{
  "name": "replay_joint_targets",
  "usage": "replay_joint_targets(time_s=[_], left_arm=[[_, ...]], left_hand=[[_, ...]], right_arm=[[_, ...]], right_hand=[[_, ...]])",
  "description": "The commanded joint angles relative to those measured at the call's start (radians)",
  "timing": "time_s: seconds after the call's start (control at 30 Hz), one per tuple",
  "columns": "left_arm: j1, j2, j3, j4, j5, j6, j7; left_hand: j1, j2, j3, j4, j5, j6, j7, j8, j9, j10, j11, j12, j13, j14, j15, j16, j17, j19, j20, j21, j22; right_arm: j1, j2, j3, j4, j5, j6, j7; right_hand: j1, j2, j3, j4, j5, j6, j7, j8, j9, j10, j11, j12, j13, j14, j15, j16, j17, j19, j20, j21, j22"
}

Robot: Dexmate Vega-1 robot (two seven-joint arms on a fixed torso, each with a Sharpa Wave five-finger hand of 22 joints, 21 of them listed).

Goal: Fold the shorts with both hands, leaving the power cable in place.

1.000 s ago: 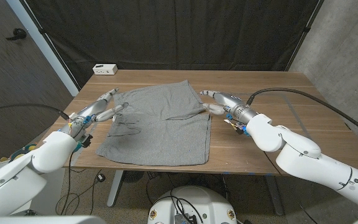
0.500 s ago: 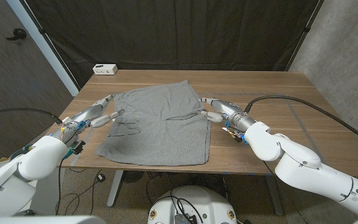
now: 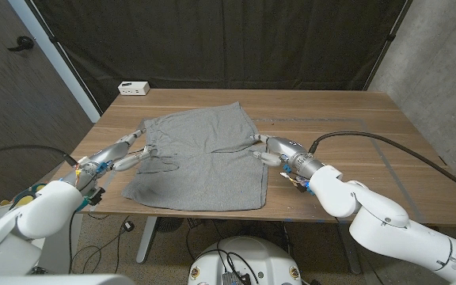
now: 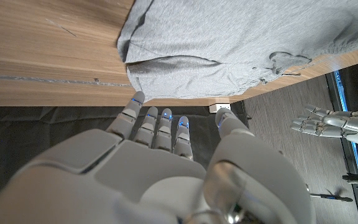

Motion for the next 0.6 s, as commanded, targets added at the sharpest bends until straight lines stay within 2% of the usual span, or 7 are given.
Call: replay_joint_targets(time_s=[0.03,0.1,0.3,0.43,0.47,0.5,0.6], left_arm=[[0.044,-0.045,-0.025,-0.003,0.037,-0.020,-0.027],[0.052,-0.053,-0.030,-0.002,0.044,-0.025,-0.026],[0.069,-0.064,-0.043,-0.003,0.072,-0.033,-0.035],[0.073,-0.064,-0.048,-0.001,0.089,-0.035,-0.049],[0.074,-0.063,-0.049,-0.002,0.094,-0.034,-0.053],[0.074,-0.063,-0.050,-0.001,0.098,-0.036,-0.055],[0.075,-0.062,-0.052,0.002,0.110,-0.038,-0.063]], left_hand=[[0.014,-0.004,0.004,-0.011,-0.001,-0.002,0.008,0.001,0.003,0.006,0.004,-0.002,0.001,-0.004,-0.005,-0.001,0.003,0.010,0.001,-0.001,0.004],[0.015,-0.004,0.004,-0.013,-0.001,-0.001,0.008,0.001,0.003,0.006,-0.002,-0.002,0.001,-0.003,-0.004,-0.001,0.003,0.010,0.002,-0.001,0.004],[0.021,-0.006,0.005,-0.020,-0.001,0.008,0.010,0.004,0.003,0.008,0.004,-0.003,0.001,-0.001,-0.004,-0.001,0.003,0.015,0.001,-0.002,0.003],[0.025,-0.007,0.006,-0.025,-0.001,0.009,0.011,0.004,0.003,0.011,-0.010,-0.002,0.001,0.001,-0.004,-0.001,0.003,0.016,0.001,-0.003,0.003],[0.027,-0.008,0.007,-0.027,-0.001,0.011,0.010,0.004,0.003,0.013,-0.005,-0.002,0.001,0.000,-0.004,-0.001,0.002,0.018,0.001,-0.004,0.002],[0.033,-0.008,0.009,-0.033,-0.001,0.011,0.011,0.004,0.003,0.011,-0.020,-0.003,0.001,0.000,-0.004,-0.002,0.002,0.019,0.001,-0.005,0.002],[0.043,-0.009,0.011,-0.044,-0.001,0.014,0.011,0.003,0.004,0.021,0.001,-0.001,0.001,0.005,-0.008,-0.001,0.002,0.026,0.002,-0.006,0.001]], right_arm=[[-0.027,0.008,-0.044,-0.026,-0.049,-0.033,0.013],[-0.033,0.011,-0.049,-0.026,-0.053,-0.031,0.011],[-0.051,0.026,-0.066,-0.031,-0.078,-0.067,0.006],[-0.062,0.034,-0.080,-0.032,-0.096,-0.081,-0.001],[-0.063,0.036,-0.083,-0.032,-0.099,-0.084,0.000],[-0.066,0.038,-0.084,-0.033,-0.100,-0.089,0.000],[-0.071,0.047,-0.095,-0.031,-0.111,-0.105,-0.002]], right_hand=[[0.011,0.002,0.009,0.002,-0.002,0.006,-0.005,-0.003,0.002,0.007,0.001,-0.002,0.003,0.009,-0.001,0.000,0.004,0.007,-0.001,0.000,0.001],[0.012,0.002,0.010,0.001,-0.002,0.007,-0.003,-0.003,0.002,0.008,0.001,-0.002,0.003,0.009,0.000,0.000,0.004,0.008,0.000,0.000,0.001],[0.016,0.001,0.011,0.000,-0.002,0.007,-0.003,-0.004,0.002,0.011,0.000,-0.003,0.003,0.012,-0.001,-0.001,0.004,0.010,-0.001,0.000,0.001],[0.018,0.001,0.012,-0.001,-0.001,0.006,-0.004,-0.005,0.002,0.012,0.000,-0.004,0.003,0.011,-0.002,-0.002,0.004,0.010,-0.002,-0.001,0.001],[0.018,0.001,0.013,-0.001,-0.001,0.007,-0.003,-0.005,0.002,0.012,0.000,-0.004,0.003,0.011,-0.002,-0.002,0.004,0.010,-0.002,-0.001,0.001],[0.019,0.001,0.013,-0.002,-0.001,0.007,-0.004,-0.006,0.002,0.013,0.000,-0.004,0.003,0.011,-0.002,-0.002,0.003,0.010,-0.003,-0.001,0.001],[0.022,0.001,0.015,-0.003,-0.001,0.007,-0.004,-0.006,0.002,0.013,0.000,-0.005,0.003,0.012,-0.003,-0.003,0.003,0.011,-0.002,-0.001,0.001]])
